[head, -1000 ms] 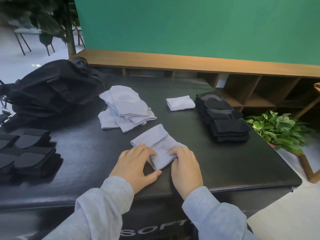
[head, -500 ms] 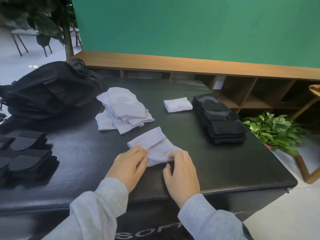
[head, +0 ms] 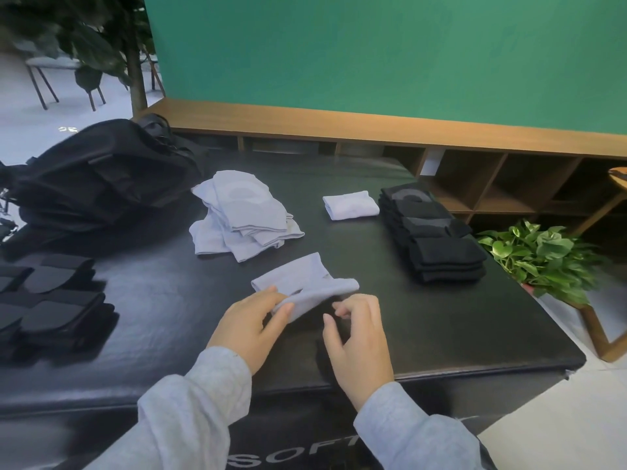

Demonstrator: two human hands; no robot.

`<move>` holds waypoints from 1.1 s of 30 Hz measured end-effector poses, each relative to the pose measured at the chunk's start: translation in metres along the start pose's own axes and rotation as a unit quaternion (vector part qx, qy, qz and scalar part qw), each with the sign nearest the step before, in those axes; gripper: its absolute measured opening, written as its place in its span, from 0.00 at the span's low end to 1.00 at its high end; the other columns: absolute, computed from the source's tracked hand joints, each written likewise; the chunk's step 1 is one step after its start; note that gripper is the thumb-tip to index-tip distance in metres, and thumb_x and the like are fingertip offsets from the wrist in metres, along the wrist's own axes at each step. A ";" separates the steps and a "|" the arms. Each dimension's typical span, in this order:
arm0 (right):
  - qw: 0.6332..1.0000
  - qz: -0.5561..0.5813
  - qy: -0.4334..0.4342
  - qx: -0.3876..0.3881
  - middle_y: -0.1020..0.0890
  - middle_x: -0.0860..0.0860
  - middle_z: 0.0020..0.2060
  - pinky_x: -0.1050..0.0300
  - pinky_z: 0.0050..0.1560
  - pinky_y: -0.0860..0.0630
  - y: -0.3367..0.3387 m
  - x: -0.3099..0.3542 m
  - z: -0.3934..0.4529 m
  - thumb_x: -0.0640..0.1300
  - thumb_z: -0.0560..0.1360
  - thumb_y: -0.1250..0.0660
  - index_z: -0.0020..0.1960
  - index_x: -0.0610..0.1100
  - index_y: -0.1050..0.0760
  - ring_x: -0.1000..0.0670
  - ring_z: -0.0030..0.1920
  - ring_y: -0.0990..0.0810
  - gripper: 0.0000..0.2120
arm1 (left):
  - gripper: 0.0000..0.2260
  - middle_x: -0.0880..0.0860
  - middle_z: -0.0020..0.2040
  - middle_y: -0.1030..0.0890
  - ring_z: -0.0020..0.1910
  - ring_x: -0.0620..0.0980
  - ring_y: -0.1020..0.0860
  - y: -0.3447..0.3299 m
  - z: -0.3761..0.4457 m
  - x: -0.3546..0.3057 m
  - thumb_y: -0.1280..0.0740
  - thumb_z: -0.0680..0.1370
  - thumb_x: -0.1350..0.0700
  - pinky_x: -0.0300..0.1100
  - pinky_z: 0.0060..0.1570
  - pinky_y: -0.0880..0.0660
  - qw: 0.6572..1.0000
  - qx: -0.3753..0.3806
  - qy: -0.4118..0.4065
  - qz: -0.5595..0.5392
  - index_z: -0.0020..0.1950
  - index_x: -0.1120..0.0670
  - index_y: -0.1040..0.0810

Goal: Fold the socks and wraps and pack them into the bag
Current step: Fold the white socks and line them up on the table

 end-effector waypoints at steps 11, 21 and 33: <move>0.995 -0.075 0.035 0.062 0.44 0.54 0.73 0.61 0.69 0.45 -0.009 0.008 0.007 0.46 0.74 0.35 0.71 0.55 0.43 0.57 0.73 0.46 0.29 | 0.10 0.48 0.37 0.23 0.38 0.45 0.26 0.013 -0.002 0.004 0.45 0.80 0.47 0.37 0.37 0.31 0.993 -0.056 0.051 -0.085 0.45 0.49 0.28; 0.969 0.095 -0.175 0.144 0.26 0.55 0.51 0.64 0.48 0.31 -0.015 -0.018 0.040 0.50 0.76 0.35 0.53 0.54 0.34 0.55 0.52 0.27 0.09 | 0.06 0.43 0.41 0.23 0.42 0.43 0.25 0.012 -0.001 0.005 0.38 0.77 0.45 0.34 0.38 0.32 0.991 -0.056 0.068 -0.099 0.50 0.45 0.30; 0.982 -0.016 -0.145 0.117 0.26 0.57 0.36 0.53 0.42 0.28 -0.016 -0.010 0.049 0.56 0.79 0.43 0.50 0.50 0.36 0.49 0.41 0.25 0.09 | 0.07 0.49 0.38 0.22 0.40 0.47 0.24 0.014 0.008 0.010 0.39 0.77 0.46 0.43 0.40 0.27 0.987 -0.094 0.110 -0.074 0.49 0.48 0.28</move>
Point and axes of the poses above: each hand's wrist, its own z-axis towards the middle knuckle, its own y-axis out of the back of the hand, x = y × z, the point moved 7 cm from there along z, towards the middle knuckle
